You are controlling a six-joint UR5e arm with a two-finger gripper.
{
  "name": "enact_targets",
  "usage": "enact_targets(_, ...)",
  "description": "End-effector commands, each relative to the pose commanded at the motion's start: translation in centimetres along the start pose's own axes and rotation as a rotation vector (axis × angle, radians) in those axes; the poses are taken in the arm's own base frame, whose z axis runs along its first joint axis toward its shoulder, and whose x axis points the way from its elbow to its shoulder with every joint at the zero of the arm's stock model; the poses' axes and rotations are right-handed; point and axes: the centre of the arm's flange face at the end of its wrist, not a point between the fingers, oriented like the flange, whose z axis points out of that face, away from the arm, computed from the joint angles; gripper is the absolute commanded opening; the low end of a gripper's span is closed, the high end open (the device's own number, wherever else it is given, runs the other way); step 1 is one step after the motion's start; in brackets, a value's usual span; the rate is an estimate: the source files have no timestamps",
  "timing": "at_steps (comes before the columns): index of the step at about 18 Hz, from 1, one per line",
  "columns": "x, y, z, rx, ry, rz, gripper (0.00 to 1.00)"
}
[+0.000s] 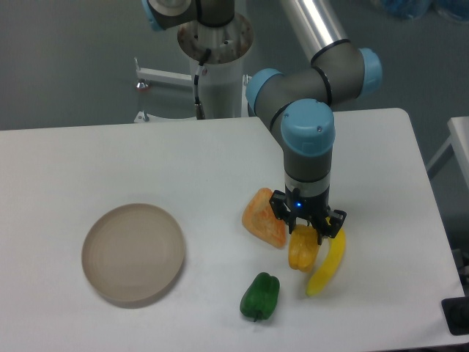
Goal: Pick up the yellow pepper from the plate
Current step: 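Lift the yellow pepper and carry it beside the banana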
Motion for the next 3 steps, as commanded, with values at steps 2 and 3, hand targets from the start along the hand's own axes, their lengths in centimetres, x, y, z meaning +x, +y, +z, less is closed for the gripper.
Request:
enact_targets(2, -0.03, -0.04, 0.27, -0.002, 0.002, 0.005, 0.47)
enact_targets(3, -0.07, -0.06, 0.09, 0.000, 0.000, 0.008, 0.47)
